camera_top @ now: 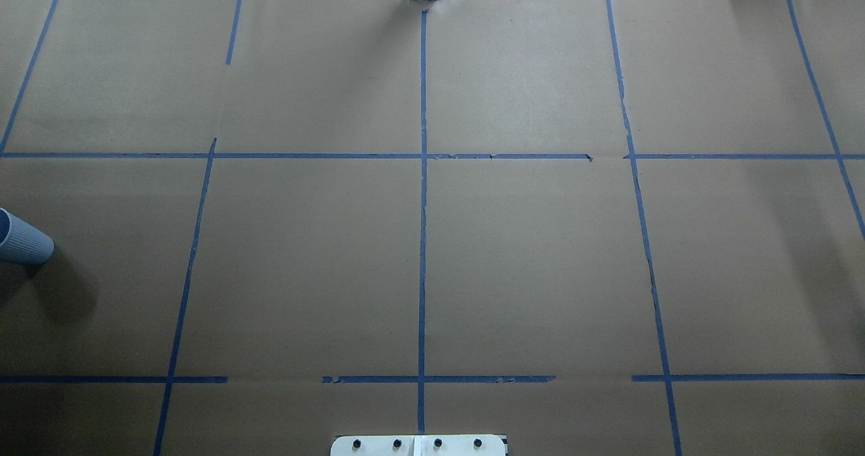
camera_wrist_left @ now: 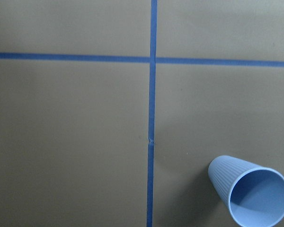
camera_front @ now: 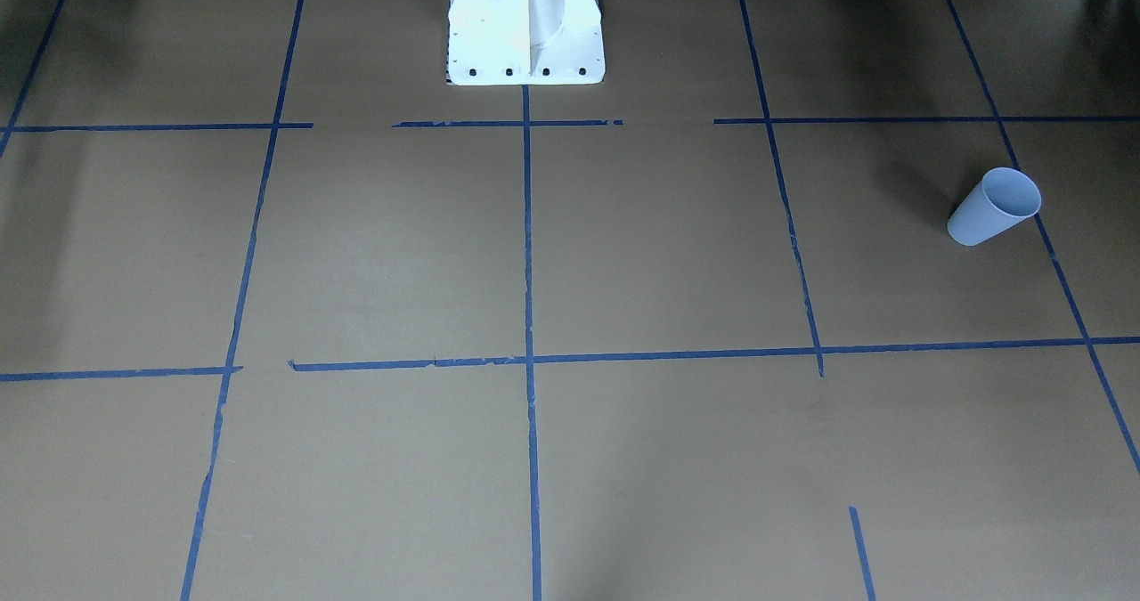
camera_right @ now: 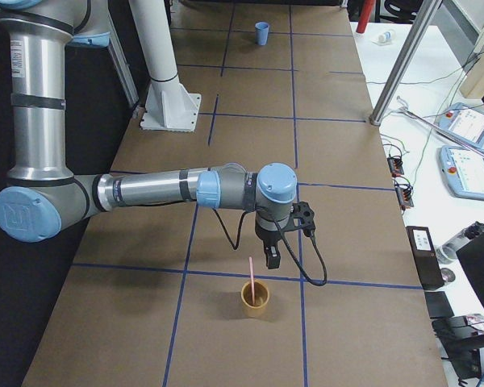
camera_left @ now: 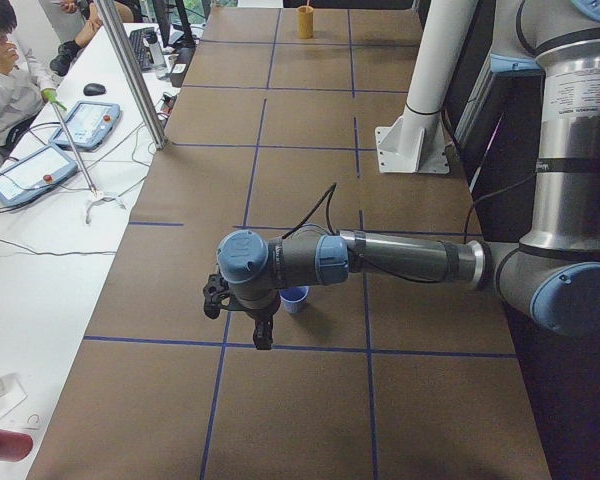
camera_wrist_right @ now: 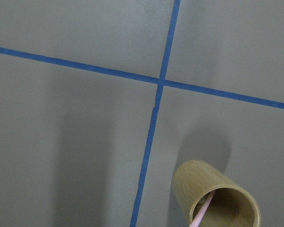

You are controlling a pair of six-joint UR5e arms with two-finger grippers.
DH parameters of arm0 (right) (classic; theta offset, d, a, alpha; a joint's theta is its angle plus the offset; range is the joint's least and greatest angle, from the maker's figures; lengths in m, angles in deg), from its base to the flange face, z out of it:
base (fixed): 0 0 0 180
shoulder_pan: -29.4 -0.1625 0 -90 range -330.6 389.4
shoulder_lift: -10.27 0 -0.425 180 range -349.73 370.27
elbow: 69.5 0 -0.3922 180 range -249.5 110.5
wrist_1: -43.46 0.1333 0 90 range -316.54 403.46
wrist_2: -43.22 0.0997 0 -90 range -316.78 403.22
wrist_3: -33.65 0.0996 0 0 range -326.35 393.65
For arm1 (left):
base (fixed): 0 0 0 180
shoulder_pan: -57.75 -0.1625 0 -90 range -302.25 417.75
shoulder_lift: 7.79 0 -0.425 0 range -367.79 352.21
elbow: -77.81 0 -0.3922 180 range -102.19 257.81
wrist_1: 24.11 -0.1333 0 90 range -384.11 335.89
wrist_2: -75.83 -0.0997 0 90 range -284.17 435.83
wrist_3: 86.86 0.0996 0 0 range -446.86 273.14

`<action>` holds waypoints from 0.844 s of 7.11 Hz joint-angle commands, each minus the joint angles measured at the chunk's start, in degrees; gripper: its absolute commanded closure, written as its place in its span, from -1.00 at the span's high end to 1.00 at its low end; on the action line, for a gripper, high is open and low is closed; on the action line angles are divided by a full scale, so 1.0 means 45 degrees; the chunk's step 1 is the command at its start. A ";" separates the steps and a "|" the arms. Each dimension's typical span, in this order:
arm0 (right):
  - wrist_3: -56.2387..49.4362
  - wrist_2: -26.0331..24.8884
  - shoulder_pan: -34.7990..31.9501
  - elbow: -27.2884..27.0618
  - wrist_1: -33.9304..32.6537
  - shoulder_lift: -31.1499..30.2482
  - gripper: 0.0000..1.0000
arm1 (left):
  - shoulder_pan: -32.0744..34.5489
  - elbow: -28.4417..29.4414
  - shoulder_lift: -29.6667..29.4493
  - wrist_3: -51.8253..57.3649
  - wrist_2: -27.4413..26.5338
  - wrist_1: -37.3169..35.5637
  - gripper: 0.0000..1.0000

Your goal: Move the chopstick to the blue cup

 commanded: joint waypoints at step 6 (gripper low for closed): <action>-0.0137 0.0146 0.0082 -0.0157 0.0021 -0.0162 1.00 | -0.0175 -0.0386 0.0652 -0.0103 0.0187 0.0284 1.00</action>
